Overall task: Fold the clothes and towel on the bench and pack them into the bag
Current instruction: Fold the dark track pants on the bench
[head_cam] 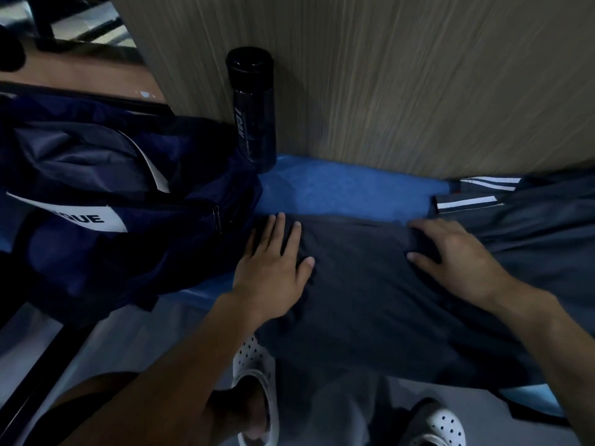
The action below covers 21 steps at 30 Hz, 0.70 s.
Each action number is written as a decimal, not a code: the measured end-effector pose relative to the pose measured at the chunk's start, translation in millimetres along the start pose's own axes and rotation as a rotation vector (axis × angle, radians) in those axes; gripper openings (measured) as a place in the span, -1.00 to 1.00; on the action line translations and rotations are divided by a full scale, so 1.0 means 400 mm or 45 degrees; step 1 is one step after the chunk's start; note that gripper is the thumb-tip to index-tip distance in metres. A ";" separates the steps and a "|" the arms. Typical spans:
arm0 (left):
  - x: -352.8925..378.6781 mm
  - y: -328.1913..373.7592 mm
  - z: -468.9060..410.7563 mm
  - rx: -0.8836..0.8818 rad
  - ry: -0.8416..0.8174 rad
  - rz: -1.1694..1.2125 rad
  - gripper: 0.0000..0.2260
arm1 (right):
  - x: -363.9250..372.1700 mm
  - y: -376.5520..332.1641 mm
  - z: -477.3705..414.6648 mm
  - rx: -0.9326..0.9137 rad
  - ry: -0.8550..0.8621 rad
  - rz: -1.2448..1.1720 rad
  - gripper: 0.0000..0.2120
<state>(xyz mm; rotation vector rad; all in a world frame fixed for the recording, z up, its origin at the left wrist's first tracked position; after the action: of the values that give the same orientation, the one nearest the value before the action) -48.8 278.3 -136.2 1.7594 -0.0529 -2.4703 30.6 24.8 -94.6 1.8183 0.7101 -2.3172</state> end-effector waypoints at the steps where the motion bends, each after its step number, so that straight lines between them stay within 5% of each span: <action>1: 0.000 0.000 -0.004 0.022 0.010 0.004 -0.39 | 0.007 0.006 0.003 0.019 -0.024 0.020 -0.50; 10: -0.012 0.062 -0.024 0.229 0.020 -0.031 -0.41 | -0.013 0.104 0.060 0.233 -0.025 0.084 -0.64; 15: -0.082 0.035 -0.016 0.179 0.306 0.261 -0.53 | -0.038 0.048 0.048 0.090 0.180 0.132 -0.61; 21: -0.104 0.019 -0.047 0.162 0.406 0.394 -0.69 | -0.051 -0.006 0.023 -0.014 0.363 0.135 -0.88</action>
<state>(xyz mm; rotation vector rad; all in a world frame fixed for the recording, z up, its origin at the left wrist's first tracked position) -17.2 275.9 -102.4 1.9982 -0.4279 -1.9906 27.0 18.9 -73.3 2.1506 0.6393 -2.0075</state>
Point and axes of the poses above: each hand's wrist, its own z-axis away from the middle knuckle, its own x-axis out of the palm, y = z × x, the point moved 8 cm from there along -z, towards the middle knuckle, and after that the axes turned 9 degrees about -y, right-handed, at the moved point
